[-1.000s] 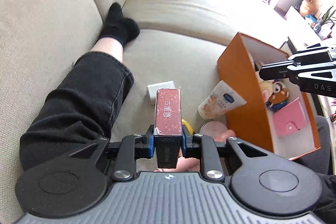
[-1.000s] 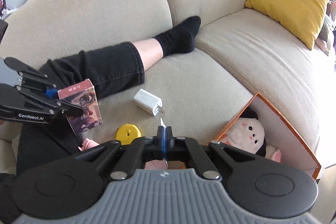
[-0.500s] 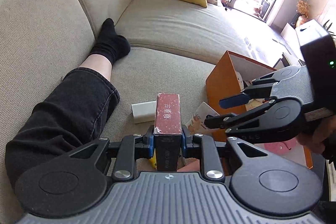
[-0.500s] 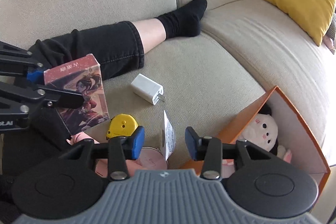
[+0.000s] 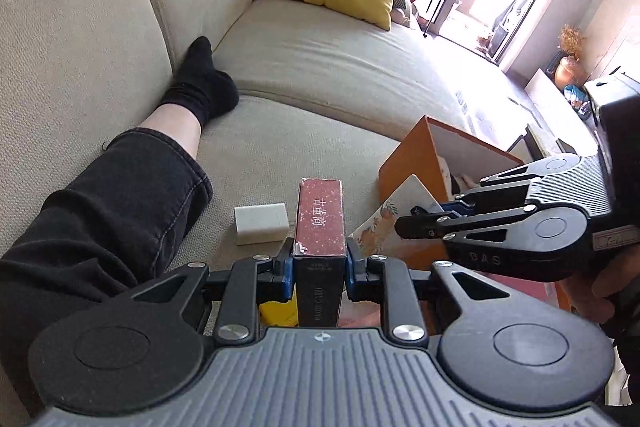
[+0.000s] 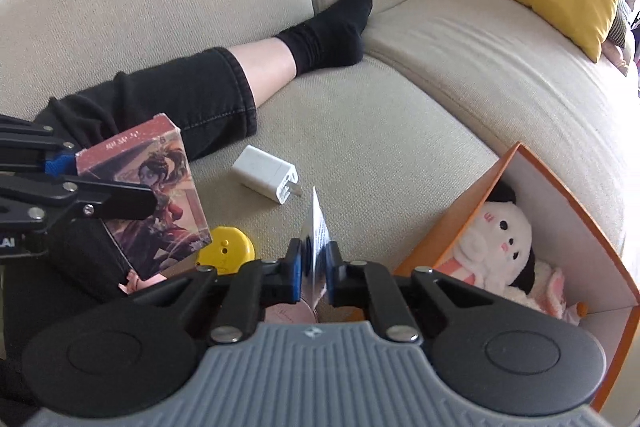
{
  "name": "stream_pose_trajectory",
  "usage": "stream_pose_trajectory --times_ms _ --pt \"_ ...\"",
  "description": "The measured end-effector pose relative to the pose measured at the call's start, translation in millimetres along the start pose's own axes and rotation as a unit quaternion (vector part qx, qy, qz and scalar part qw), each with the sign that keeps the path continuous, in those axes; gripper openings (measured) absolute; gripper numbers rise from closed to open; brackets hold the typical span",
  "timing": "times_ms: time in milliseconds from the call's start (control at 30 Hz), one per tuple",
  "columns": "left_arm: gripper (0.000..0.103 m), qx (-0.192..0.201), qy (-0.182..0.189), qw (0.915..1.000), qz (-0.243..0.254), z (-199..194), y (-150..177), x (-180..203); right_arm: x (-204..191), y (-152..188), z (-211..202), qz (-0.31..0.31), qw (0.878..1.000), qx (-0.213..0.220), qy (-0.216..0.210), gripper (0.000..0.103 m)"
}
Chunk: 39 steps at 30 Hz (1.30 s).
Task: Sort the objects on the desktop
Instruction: 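Lift the photo card box and lotion tube toward the orange box with both tools, then lower the card box and lotion tube into the orange box and open both tools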
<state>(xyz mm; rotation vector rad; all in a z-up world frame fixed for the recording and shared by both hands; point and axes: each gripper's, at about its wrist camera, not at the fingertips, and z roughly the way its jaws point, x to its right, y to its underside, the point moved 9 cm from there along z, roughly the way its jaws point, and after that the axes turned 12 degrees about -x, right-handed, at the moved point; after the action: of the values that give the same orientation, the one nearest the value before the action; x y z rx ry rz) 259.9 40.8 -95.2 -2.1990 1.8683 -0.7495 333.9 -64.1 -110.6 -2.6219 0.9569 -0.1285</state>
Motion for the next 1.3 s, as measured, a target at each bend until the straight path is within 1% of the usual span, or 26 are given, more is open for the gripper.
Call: stream_pose_trajectory --times_ms 133,267,333,433,500,600,733,933,1100,1300 --pt "0.026 0.026 0.016 0.9993 0.023 -19.4 -9.0 21.6 5.0 3.8 -53.1 0.019 0.999 0.046 -0.009 0.011" --pt "0.026 0.043 0.044 0.9968 0.050 -33.0 -16.8 51.2 17.8 16.4 -102.2 0.042 0.996 0.084 0.005 0.011" --pt "0.026 0.047 0.059 0.9950 0.067 -36.0 -19.1 68.2 25.7 27.1 -118.5 0.056 0.994 0.093 0.013 0.011" --pt "0.026 0.044 0.077 0.9920 0.090 -32.9 -20.5 93.9 37.7 48.3 -130.3 0.078 0.992 0.094 0.029 0.011" --pt "0.026 0.037 0.086 0.9902 0.104 -25.6 -19.0 110.0 45.4 65.2 -130.4 0.091 0.991 0.087 0.041 0.011" --pt "0.026 0.017 0.098 0.9877 0.121 -7.0 -14.4 132.3 57.8 92.4 -122.9 0.118 0.989 0.072 0.045 0.011" --pt "0.026 -0.011 0.096 0.9854 0.140 23.8 -6.6 155.8 73.6 124.2 -98.3 0.162 0.984 0.046 0.051 0.011" --pt "0.026 -0.052 0.094 0.9831 0.148 64.7 9.6 171.8 82.3 165.9 -75.4 0.199 0.979 0.013 0.034 0.011" --pt "0.026 -0.083 0.097 0.9804 0.150 92.1 18.0 181.4 91.7 184.4 -65.0 0.209 0.978 -0.006 0.031 0.011" --pt "0.026 -0.100 0.091 0.9796 0.148 126.1 15.6 195.7 95.9 187.0 -54.0 0.190 0.981 -0.025 0.018 0.011"
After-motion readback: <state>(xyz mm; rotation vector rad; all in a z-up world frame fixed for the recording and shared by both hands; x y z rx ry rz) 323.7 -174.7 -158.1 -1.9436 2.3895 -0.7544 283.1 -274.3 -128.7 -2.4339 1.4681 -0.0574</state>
